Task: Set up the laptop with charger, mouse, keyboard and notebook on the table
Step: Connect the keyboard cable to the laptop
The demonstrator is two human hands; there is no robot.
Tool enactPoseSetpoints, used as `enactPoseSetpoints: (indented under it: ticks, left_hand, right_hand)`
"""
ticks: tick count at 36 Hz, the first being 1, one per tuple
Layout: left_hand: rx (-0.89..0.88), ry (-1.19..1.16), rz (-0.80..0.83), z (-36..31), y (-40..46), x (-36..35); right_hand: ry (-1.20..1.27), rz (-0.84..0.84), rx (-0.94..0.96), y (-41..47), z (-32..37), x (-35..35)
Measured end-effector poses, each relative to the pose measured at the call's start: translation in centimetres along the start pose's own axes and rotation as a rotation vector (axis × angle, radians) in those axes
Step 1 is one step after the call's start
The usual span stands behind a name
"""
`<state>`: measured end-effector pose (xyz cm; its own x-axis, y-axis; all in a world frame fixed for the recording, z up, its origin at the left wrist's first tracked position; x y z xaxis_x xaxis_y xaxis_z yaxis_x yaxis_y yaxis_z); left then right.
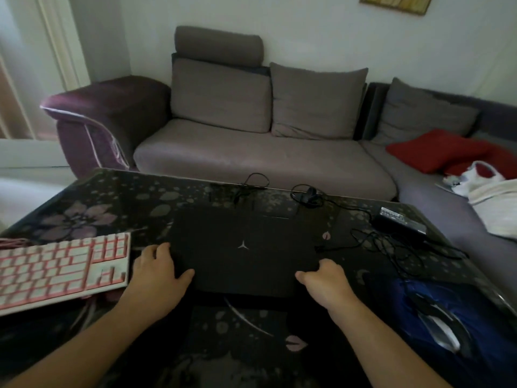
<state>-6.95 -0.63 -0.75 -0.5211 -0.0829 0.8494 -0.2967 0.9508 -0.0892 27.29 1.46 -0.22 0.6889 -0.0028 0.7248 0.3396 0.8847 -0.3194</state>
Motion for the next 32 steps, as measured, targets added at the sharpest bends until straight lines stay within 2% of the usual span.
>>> enactPoseSetpoints:
  ticks: [3, 6, 14, 19, 22, 25, 27, 30, 32]
  left_hand:
    - [0.109, -0.149, 0.042, 0.3, 0.7, 0.2]
    - [0.145, -0.202, 0.044, 0.1, 1.1, 0.4]
    - [0.114, -0.22, 0.105, -1.4, -0.4, -0.7]
    - [0.041, -0.264, 0.21, -0.5, -0.4, -0.3]
    - [-0.041, -0.224, 0.291, 0.3, 0.1, 1.1]
    - [-0.157, -0.046, 0.339, 1.7, 1.0, 4.7]
    - [-0.208, 0.204, 0.364, 4.0, 1.7, 7.5]
    - [-0.124, 0.535, 0.41, 9.4, 3.0, 10.5]
    - [-0.085, 0.653, 0.442, 12.3, 3.7, 11.2]
  right_hand:
    - [0.057, -0.045, -0.065, -0.3, 0.1, 0.0]
    - [0.104, -0.076, -0.114, -0.6, 0.1, -0.1]
    - [0.129, -0.084, -0.202, -0.1, -0.4, 0.4]
    - [-0.015, -0.044, -0.267, 0.5, -0.2, 0.8]
    - [-0.271, -0.034, -0.185, 1.4, 0.3, 1.3]
    - [-0.536, -0.109, 0.004, -0.9, 4.0, 0.7]
    - [-0.528, -0.131, 0.105, -3.1, 6.5, -0.7]
    - [-0.47, -0.109, 0.228, -4.2, 7.4, -3.2]
    - [-0.506, -0.045, 0.304, -4.7, 7.4, -4.8]
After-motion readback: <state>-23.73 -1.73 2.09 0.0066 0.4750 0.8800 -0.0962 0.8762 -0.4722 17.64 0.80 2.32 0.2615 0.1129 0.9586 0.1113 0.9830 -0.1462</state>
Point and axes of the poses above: each hand's wrist, its own y-axis towards the middle knuckle, its own x-axis out of the back of the hand, z = x × y, the point moved 7 cm from there along y, towards the middle knuckle, and after that the axes turned 4 degrees about -y, right-handed, at the moved point
